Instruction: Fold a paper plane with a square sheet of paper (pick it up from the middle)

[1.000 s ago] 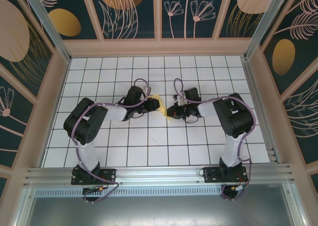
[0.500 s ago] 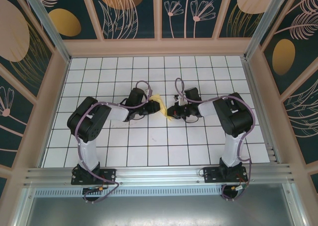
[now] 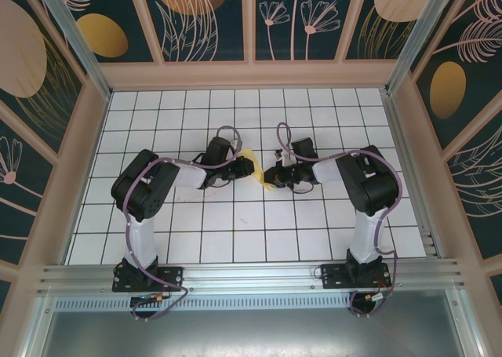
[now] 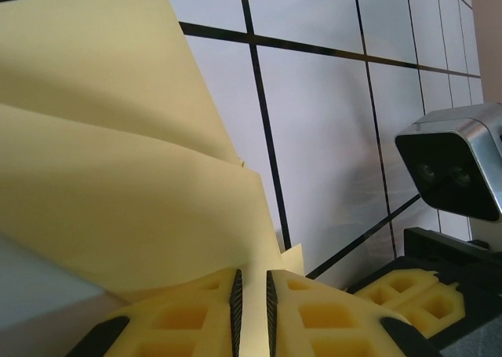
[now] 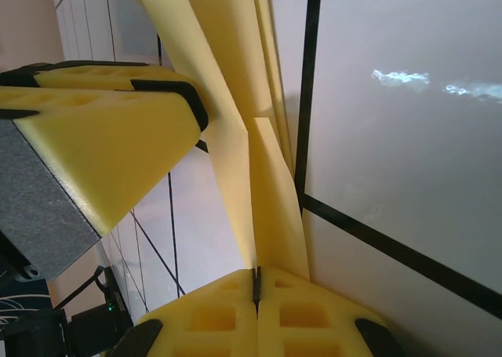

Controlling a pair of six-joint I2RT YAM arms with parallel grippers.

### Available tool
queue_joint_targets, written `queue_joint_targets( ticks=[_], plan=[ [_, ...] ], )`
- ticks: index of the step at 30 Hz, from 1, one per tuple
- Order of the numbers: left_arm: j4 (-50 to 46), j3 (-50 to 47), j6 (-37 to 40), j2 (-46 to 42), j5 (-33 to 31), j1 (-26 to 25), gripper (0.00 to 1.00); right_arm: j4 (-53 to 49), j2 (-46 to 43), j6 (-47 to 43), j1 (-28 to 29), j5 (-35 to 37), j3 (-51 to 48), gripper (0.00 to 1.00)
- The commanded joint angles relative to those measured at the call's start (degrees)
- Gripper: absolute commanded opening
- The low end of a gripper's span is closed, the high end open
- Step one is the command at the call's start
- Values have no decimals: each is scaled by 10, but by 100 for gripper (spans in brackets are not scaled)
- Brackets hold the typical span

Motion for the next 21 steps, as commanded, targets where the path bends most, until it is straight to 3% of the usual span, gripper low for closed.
queue_joint_targets(
  ticks=[1, 12, 18, 21],
  plan=[
    [-36, 16, 17, 15, -22, -3, 20, -32, 25, 2, -6, 31, 0, 0],
    [-164, 64, 45, 38, -97, -6, 20, -32, -4, 11, -4, 27, 9, 0],
    [-212, 83, 59, 55, -122, -9, 20, -59, -66, 8, -7, 48, 19, 20],
    [-216, 87, 60, 59, -122, -10, 20, -87, -95, -3, -8, 77, 21, 25]
  ],
)
